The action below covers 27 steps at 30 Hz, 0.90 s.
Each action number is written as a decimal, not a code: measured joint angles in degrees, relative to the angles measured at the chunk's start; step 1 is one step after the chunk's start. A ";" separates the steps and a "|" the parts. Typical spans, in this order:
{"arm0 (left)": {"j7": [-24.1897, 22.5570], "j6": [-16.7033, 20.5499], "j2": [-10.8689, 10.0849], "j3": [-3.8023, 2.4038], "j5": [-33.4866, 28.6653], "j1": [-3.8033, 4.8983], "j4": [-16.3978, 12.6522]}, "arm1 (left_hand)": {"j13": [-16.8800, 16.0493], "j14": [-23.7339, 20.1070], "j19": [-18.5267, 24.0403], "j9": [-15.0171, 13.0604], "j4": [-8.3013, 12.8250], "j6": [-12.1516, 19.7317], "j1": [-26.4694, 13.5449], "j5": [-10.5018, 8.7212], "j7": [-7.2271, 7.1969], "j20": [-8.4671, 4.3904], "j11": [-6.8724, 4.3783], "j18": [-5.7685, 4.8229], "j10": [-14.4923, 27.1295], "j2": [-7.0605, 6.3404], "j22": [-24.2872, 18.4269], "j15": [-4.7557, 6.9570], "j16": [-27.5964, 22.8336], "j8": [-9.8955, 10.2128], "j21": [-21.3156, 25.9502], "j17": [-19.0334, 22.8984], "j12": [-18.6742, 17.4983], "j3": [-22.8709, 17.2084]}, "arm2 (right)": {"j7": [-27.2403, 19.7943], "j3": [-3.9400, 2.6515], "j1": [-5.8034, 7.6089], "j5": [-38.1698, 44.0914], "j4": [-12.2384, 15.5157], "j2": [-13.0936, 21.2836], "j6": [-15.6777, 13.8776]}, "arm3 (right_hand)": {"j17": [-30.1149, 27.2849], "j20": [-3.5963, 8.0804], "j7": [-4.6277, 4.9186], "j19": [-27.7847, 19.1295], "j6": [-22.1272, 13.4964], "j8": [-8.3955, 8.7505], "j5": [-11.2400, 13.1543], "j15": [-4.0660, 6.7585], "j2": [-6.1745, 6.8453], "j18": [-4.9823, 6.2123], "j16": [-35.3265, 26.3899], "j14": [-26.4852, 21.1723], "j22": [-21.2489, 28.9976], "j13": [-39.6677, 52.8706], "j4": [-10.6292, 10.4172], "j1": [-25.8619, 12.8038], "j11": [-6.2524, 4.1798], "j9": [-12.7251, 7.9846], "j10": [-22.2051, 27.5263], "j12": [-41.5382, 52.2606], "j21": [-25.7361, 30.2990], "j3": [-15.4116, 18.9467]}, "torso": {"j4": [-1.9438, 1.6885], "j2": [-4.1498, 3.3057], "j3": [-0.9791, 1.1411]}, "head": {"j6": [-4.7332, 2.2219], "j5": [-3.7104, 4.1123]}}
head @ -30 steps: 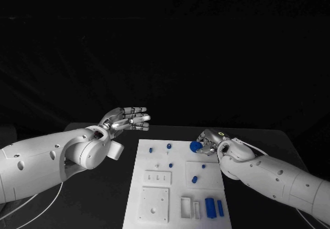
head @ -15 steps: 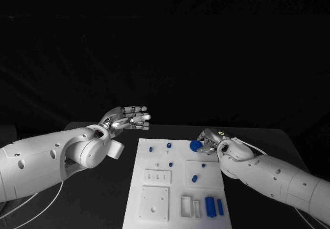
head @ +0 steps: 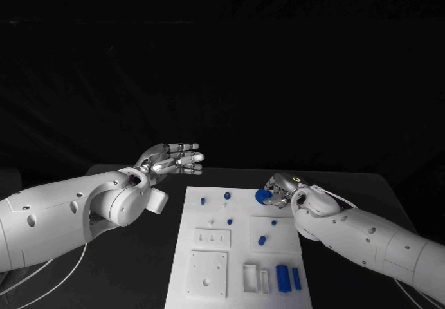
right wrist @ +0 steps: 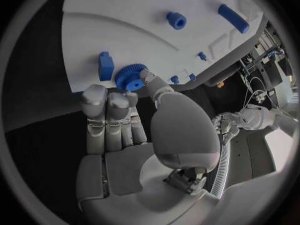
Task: Assemble the parts on the task board
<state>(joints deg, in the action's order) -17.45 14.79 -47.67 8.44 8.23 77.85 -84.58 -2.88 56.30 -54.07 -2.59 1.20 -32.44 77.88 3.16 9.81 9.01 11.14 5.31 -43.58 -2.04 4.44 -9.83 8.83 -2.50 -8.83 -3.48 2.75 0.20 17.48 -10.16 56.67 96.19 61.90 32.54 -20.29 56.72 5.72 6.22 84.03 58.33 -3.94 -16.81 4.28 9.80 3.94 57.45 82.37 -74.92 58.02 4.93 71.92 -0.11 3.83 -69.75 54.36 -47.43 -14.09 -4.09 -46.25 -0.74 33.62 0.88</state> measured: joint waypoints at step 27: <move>0.32 -0.21 0.31 0.02 0.00 0.00 0.44 | 0.00 0.00 0.21 0.00 0.00 0.00 0.00 0.00 0.00 0.21 -0.19 0.00 0.19 0.00 0.00 0.00 0.00 0.00 0.00 0.00 0.00 0.00 | 0.00 -0.08 0.40 -0.59 -2.08 -1.52 1.20 | 0.42 0.00 -0.55 0.00 2.64 0.34 2.18 0.00 -0.16 0.00 0.46 0.00 0.01 0.25 0.86 -0.15 -0.21 -0.03 -0.22 0.13 -0.98 -5.79 | -0.04 0.02 -0.01 | 0.28 0.04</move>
<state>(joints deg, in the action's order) -17.14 14.58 -47.36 8.46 8.23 77.85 -84.14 -2.88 56.30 -53.86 -2.59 1.20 -32.45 77.88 3.16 9.81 9.22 10.95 5.31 -43.39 -2.04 4.44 -9.83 8.83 -2.50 -8.83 -3.48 2.75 0.20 17.48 -10.24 57.08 95.60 59.81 31.02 -19.09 57.14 5.72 5.68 84.03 60.97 -3.61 -14.62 4.27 9.64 3.93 57.91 82.37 -74.92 58.27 5.79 71.77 -0.32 3.79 -69.96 54.49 -48.41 -19.88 -4.14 -46.22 -0.74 33.90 0.93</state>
